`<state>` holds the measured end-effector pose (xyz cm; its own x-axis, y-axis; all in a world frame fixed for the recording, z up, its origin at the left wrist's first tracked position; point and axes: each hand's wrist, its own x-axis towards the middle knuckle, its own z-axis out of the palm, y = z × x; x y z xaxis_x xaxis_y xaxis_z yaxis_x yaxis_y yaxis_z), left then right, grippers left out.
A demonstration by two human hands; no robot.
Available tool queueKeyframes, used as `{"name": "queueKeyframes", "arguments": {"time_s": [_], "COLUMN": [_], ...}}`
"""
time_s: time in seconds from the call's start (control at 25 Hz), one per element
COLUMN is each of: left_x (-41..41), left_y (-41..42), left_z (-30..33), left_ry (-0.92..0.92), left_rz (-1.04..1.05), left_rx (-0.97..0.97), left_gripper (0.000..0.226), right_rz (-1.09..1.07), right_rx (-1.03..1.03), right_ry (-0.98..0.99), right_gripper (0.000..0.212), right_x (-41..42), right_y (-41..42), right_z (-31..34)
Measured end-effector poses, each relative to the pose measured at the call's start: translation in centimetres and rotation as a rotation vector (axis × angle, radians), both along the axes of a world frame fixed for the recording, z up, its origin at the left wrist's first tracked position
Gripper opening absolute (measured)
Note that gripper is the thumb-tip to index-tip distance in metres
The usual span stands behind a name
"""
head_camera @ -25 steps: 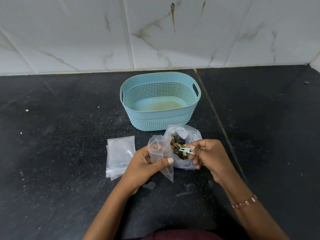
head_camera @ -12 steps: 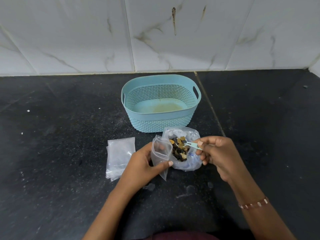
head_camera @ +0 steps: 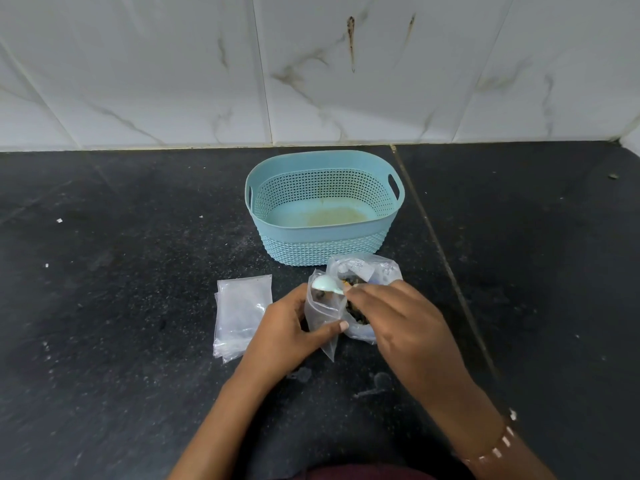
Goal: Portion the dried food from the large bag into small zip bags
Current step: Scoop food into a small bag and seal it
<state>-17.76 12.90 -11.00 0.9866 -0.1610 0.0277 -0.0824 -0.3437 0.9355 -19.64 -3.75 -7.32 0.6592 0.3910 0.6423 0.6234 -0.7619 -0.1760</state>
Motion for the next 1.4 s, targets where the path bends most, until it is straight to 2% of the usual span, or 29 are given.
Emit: {"name": "queueKeyframes", "arguments": {"time_s": [0.12, 0.24, 0.36, 0.48, 0.6, 0.72, 0.8, 0.88, 1.0, 1.08, 1.16, 1.28, 1.4], "left_x": [0.0, 0.0, 0.0, 0.0, 0.1, 0.1, 0.0, -0.1, -0.3, -0.4, -0.4, -0.6, -0.8], "left_y": [0.0, 0.0, 0.1, 0.2, 0.3, 0.1, 0.1, 0.1, 0.0, -0.1, -0.2, -0.5, -0.6], "left_z": [-0.1, -0.1, -0.1, 0.1, 0.3, 0.1, -0.1, -0.3, -0.3, -0.1, 0.0, 0.2, 0.5], "left_ry": [-0.004, -0.008, 0.031, 0.110, 0.203, 0.275, 0.295, 0.301, 0.307, 0.317, 0.332, 0.367, 0.391], "left_rz": [0.007, -0.004, -0.002, -0.016, -0.056, -0.069, -0.062, -0.059, -0.060, -0.060, -0.061, -0.053, -0.048], "left_rx": [-0.005, -0.016, -0.031, -0.124, -0.233, -0.333, -0.354, -0.343, -0.338, -0.343, -0.362, -0.412, -0.444], "left_gripper": [0.036, 0.038, 0.032, 0.026, 0.026, 0.029, 0.031, 0.033, 0.036, 0.037, 0.036, 0.036, 0.036], "right_rz": [0.036, 0.039, -0.049, -0.182, -0.244, -0.184, -0.171, -0.228, -0.249, -0.264, -0.288, -0.322, -0.310], "right_rx": [0.001, 0.037, 0.244, 0.395, 0.290, 0.105, -0.031, -0.136, -0.140, -0.147, -0.175, -0.210, -0.147], "right_ry": [-0.075, -0.009, 0.009, 0.156, 0.304, 0.432, 0.425, 0.337, 0.176, 0.155, 0.192, 0.346, 0.381], "right_gripper": [0.040, 0.045, 0.027, 0.023, 0.012, 0.013, 0.018, 0.024, 0.010, 0.022, 0.008, 0.027, 0.025], "right_x": [0.2, 0.3, 0.7, 1.4, 1.7, 1.1, 0.8, 0.9, 1.3, 1.4, 1.7, 1.5, 1.5], "right_y": [0.0, 0.3, -0.5, -2.2, -3.4, -2.9, -2.2, -1.7, -1.8, -1.9, -2.1, -1.8, -1.9], "right_z": [0.0, -0.2, 0.3, 0.9, 0.0, -0.9, -1.7, -2.0, -1.9, -1.5, -1.4, -1.5, -1.5]}}
